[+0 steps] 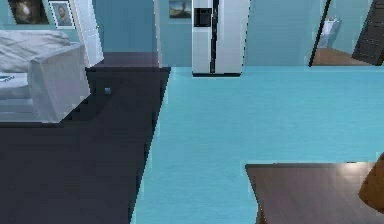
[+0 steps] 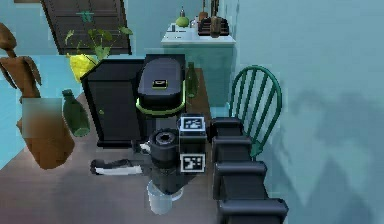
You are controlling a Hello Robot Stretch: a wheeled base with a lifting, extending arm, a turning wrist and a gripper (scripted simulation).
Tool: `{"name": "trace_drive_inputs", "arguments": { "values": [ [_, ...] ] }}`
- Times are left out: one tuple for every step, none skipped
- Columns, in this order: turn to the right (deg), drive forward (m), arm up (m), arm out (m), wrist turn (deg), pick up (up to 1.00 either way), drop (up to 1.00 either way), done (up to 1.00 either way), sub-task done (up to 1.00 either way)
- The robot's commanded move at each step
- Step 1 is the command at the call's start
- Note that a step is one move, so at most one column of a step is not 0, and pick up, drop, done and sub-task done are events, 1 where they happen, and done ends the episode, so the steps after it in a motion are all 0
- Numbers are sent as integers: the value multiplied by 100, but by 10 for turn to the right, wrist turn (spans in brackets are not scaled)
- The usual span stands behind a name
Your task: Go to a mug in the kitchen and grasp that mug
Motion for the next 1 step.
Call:
{"name": "trace_drive_inputs", "arguments": {
  "values": [
    [0,0,0,0,210,0,0,0,0]
  ]
}}
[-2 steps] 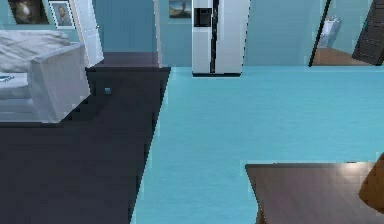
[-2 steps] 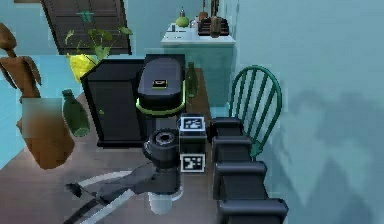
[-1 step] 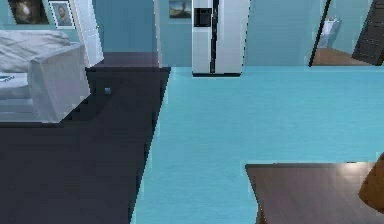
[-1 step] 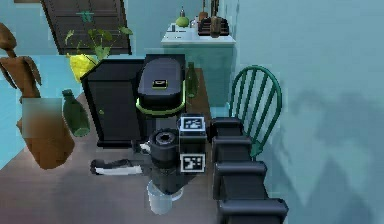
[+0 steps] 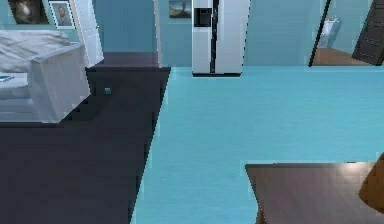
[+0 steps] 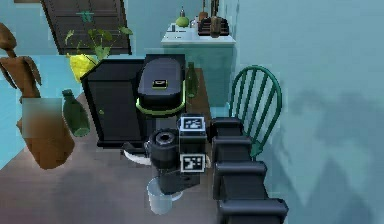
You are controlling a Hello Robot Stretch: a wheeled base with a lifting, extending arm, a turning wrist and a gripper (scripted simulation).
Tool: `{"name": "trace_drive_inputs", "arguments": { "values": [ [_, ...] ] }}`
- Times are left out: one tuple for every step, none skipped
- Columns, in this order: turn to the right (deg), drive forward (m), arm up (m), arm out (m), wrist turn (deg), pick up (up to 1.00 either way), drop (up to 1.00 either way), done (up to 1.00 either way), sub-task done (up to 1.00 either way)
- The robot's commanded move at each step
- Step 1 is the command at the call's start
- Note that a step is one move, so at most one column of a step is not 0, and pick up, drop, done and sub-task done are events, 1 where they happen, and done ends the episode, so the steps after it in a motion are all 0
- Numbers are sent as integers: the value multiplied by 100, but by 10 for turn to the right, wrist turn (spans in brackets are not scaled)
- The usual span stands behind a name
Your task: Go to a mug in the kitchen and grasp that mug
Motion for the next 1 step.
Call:
{"name": "trace_drive_inputs", "arguments": {
  "values": [
    [0,0,-30,0,0,0,0,0,0]
  ]
}}
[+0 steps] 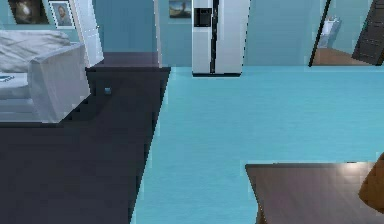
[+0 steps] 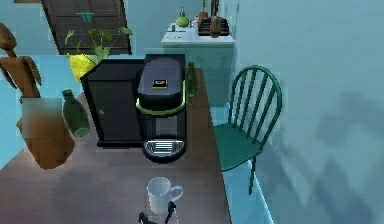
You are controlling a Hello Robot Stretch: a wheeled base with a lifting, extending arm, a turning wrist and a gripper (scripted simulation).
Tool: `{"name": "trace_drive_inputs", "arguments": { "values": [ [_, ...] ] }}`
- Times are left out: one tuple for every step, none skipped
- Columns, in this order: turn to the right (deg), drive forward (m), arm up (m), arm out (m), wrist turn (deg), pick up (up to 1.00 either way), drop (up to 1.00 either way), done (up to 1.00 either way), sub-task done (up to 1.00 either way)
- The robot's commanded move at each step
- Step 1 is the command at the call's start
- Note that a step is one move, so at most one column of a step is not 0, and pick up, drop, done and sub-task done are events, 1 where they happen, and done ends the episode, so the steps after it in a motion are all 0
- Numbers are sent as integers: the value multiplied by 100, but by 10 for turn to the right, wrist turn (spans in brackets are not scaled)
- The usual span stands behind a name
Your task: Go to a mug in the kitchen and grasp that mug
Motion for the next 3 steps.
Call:
{"name": "trace_drive_inputs", "arguments": {
  "values": [
    [0,0,0,0,0,100,0,0,0],
    [0,0,10,0,0,0,0,0,0],
    [0,0,0,0,0,0,0,100,0]
  ]
}}
